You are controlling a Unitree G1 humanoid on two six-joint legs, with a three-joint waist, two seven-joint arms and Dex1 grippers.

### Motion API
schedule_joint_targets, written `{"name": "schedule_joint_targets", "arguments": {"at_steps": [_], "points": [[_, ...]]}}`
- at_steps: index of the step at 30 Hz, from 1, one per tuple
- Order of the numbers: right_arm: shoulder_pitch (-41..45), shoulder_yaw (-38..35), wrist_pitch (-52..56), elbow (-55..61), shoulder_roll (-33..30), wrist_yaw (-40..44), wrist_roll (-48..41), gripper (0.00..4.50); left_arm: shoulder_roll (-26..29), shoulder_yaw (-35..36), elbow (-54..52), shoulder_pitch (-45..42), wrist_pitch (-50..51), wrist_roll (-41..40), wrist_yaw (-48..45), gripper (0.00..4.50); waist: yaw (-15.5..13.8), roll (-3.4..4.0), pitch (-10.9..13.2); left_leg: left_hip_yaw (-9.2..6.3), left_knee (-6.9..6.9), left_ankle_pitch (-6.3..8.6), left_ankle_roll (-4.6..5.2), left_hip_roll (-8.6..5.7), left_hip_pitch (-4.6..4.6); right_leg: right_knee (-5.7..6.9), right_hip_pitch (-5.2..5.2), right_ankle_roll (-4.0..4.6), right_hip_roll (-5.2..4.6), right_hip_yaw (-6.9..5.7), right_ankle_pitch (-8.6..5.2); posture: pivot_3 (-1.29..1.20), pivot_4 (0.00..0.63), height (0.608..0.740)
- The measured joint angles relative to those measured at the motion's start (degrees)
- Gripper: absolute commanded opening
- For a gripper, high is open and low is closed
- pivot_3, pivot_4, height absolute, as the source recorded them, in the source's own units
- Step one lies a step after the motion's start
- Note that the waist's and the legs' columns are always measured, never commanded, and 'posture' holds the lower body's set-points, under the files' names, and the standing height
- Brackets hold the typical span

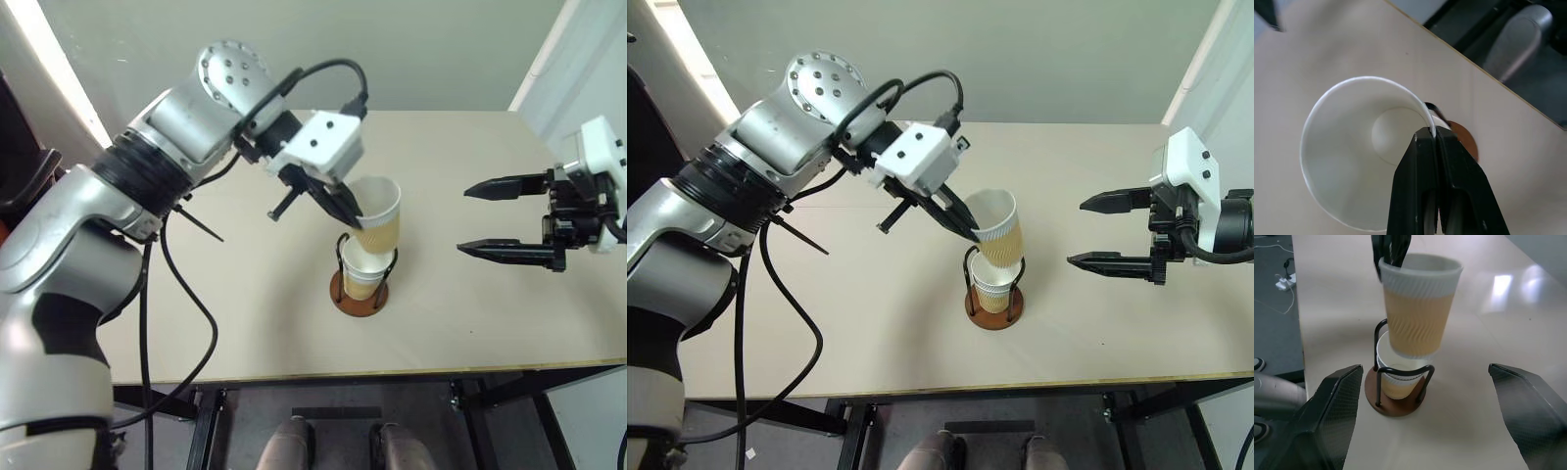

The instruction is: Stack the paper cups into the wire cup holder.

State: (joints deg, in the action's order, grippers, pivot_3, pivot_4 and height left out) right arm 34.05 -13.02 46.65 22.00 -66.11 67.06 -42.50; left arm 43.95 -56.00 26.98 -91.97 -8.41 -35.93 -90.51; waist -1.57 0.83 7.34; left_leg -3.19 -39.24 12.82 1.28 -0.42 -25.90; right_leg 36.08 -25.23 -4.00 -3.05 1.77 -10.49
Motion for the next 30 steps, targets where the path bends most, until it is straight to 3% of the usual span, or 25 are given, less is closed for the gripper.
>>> {"name": "schedule_joint_targets", "arguments": {"at_steps": [22, 25, 30], "points": [[-2.47, -1.35, 0.7, 1.31, -0.46, -2.62, -0.23, 4.29, -0.25, -3.81, -0.7, 1.07, -2.8, 1.94, 0.0, 0.03, -0.13, 0.05, 0.0, -0.06, -0.01, 0.02, -0.04, -0.03, -0.13, -0.1, -0.03, -0.04, -0.07, -0.01, -0.02, 0.0, 0.15, 0.74], [-2.51, -1.35, 0.72, 1.42, -0.53, -2.62, -0.25, 4.29, -2.06, -3.53, 0.5, 1.81, -2.63, 4.31, -0.01, 0.63, -0.13, 0.04, 0.0, -0.04, -0.03, 0.02, -0.05, -0.02, -0.13, -0.09, -0.02, -0.04, -0.07, -0.02, -0.01, 0.0, 0.15, 0.74], [-2.66, -1.34, 0.75, 1.5, -0.63, -2.57, -0.25, 4.29, -2.8, -3.06, 1.39, 2.26, -2.72, 6.62, -0.01, 2.35, -0.05, 0.04, 0.0, -0.04, 0.04, 0.02, -0.05, 0.0, -0.12, -0.1, -0.04, -0.05, -0.06, 0.0, -0.01, 0.0, 0.15, 0.74]]}}
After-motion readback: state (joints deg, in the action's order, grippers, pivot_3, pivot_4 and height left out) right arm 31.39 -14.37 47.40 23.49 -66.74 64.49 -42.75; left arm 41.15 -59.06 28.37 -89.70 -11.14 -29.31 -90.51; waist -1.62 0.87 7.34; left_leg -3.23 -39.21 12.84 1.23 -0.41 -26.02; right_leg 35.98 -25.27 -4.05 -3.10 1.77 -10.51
